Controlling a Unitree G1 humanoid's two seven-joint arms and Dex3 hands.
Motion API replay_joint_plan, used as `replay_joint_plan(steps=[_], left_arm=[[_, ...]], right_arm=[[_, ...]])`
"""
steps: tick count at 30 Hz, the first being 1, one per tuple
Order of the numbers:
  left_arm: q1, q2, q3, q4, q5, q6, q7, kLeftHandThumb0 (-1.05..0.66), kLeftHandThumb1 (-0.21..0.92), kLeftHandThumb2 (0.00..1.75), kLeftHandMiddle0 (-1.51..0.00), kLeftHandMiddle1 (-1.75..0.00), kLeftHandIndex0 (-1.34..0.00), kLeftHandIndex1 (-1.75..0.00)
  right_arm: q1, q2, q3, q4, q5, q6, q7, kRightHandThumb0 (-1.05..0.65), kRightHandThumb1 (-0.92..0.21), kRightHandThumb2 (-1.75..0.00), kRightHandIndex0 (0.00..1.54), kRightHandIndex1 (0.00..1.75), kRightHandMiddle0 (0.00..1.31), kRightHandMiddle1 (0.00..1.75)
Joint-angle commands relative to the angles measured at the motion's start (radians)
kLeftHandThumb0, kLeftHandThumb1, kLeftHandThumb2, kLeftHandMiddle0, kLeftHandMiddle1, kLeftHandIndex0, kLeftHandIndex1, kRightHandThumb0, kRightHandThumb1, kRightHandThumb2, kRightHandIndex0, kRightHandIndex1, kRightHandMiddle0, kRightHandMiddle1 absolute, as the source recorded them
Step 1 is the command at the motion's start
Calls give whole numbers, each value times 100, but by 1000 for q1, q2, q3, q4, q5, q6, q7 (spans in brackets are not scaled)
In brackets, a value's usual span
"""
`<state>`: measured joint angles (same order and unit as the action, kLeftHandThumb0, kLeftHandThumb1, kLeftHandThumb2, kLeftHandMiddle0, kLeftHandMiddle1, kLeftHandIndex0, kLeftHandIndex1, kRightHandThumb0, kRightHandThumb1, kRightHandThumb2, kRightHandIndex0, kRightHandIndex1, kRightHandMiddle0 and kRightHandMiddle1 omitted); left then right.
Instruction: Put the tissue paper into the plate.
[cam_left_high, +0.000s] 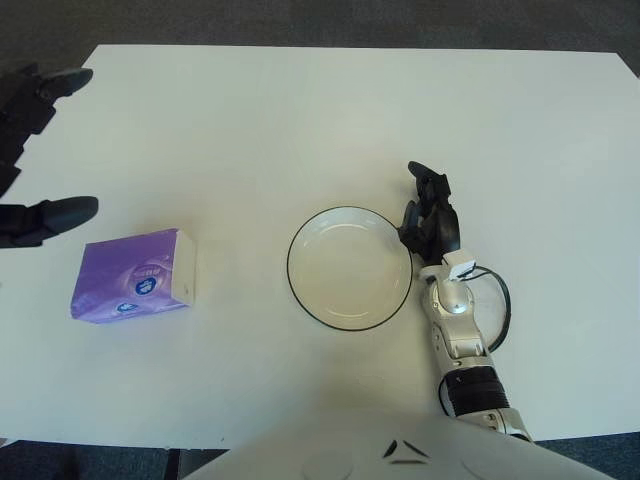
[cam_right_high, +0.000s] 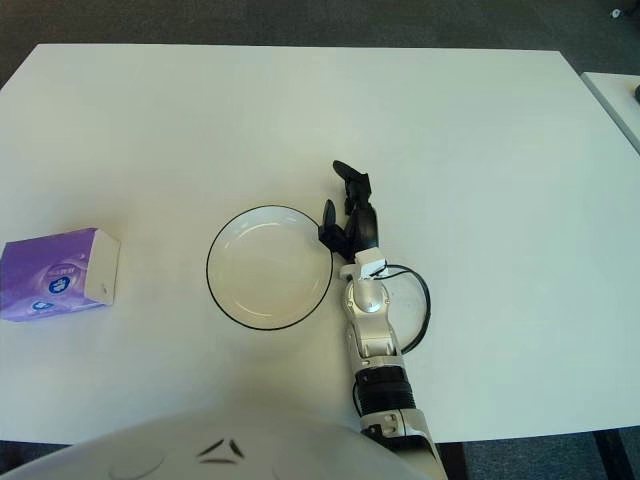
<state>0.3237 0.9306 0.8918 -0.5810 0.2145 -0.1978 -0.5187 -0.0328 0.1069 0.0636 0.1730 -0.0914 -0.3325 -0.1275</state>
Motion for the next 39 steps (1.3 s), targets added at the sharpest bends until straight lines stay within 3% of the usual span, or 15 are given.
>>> replay_joint_plan(steps=[1, 3, 6, 16, 21, 25, 33, 39], left_arm=[[30, 26, -68, 75, 31, -54, -58, -97, 92, 60, -6, -1, 0, -16], [55, 8, -118, 112, 77, -103, -47, -97, 92, 57, -3, 0, 0, -11], [60, 18, -120, 131, 88, -140, -57, -99, 92, 54, -1, 0, 0, -8], [55, 119, -128, 200, 149, -315, -117, -105, 92, 50, 0, 0, 0, -7], [46, 180, -151, 231, 155, -362, -165, -105, 92, 48, 0, 0, 0, -3], [38, 218, -173, 232, 147, -359, -213, -105, 92, 46, 0, 0, 0, 0], [26, 291, -206, 163, 123, -259, -377, -105, 92, 45, 0, 0, 0, 0], [15, 314, -233, 109, 93, -132, -493, -105, 92, 40, 0, 0, 0, 0]], right_arm=[[108, -11, -11, 177, 8, 125, 8, -63, -92, -80, 33, 12, 0, 83], [107, -11, -12, 177, 8, 125, 8, -63, -92, -81, 34, 12, 0, 84], [106, -12, -13, 177, 9, 124, 8, -62, -92, -81, 34, 12, 0, 85], [104, -9, -21, 179, 18, 126, 13, -61, -92, -82, 34, 13, 0, 87], [103, -7, -24, 180, 19, 124, 15, -61, -92, -82, 33, 13, 0, 89], [106, -7, -27, 178, 18, 122, 18, -61, -92, -82, 33, 13, 0, 90], [111, -10, -30, 170, 16, 122, 20, -61, -92, -82, 33, 14, 0, 91], [110, -12, -31, 173, 14, 121, 20, -63, -92, -83, 33, 14, 0, 92]])
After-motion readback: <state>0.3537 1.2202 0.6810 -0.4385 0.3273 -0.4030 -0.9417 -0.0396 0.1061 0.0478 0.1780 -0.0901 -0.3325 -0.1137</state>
